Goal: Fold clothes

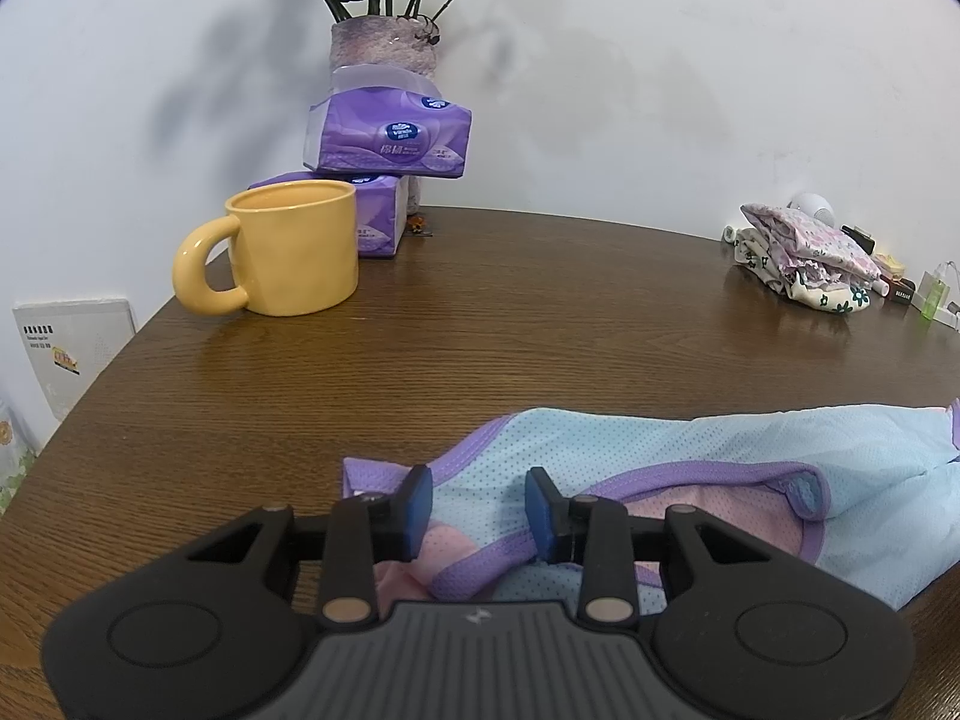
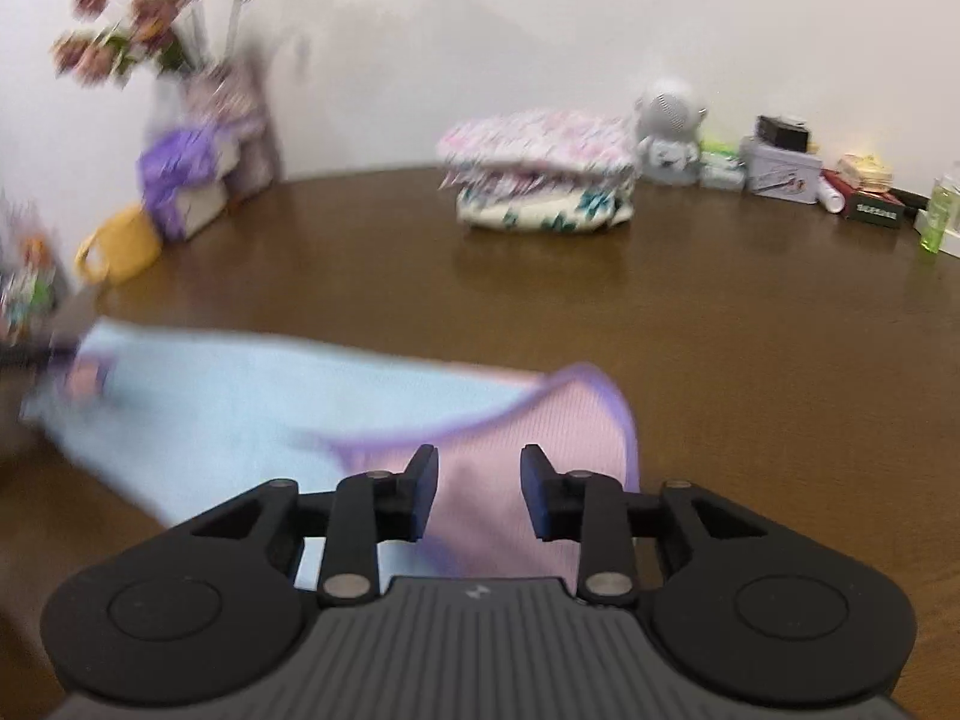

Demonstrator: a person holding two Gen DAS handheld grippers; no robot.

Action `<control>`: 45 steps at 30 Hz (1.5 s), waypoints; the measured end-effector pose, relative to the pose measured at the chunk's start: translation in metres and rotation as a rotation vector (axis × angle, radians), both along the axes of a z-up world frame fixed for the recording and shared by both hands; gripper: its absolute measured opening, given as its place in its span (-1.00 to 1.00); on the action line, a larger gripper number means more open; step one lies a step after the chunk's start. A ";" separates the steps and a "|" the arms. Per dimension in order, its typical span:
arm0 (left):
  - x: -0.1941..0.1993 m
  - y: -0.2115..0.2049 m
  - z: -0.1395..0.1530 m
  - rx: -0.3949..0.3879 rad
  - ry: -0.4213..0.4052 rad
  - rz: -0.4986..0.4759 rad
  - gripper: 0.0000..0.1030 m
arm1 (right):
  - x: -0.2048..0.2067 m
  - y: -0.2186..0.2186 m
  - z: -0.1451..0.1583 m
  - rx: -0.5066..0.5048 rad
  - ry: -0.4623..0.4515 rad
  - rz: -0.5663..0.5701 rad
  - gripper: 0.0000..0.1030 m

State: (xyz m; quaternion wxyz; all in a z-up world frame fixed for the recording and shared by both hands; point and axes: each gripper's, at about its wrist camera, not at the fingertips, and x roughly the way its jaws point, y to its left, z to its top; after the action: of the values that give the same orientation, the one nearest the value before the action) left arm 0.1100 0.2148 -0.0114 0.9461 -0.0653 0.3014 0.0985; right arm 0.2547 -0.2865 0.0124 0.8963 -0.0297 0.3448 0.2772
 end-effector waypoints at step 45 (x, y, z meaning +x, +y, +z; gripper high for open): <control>0.052 -0.121 0.014 0.041 0.013 -0.494 -0.66 | -0.022 0.176 -0.020 -0.046 -0.097 0.308 -0.17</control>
State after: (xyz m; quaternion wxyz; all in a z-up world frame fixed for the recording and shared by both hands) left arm 0.1618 0.0939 0.0023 0.9406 0.0304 0.3124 -0.1295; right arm 0.2329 -0.1109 -0.0071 0.8579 -0.1162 0.2986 0.4018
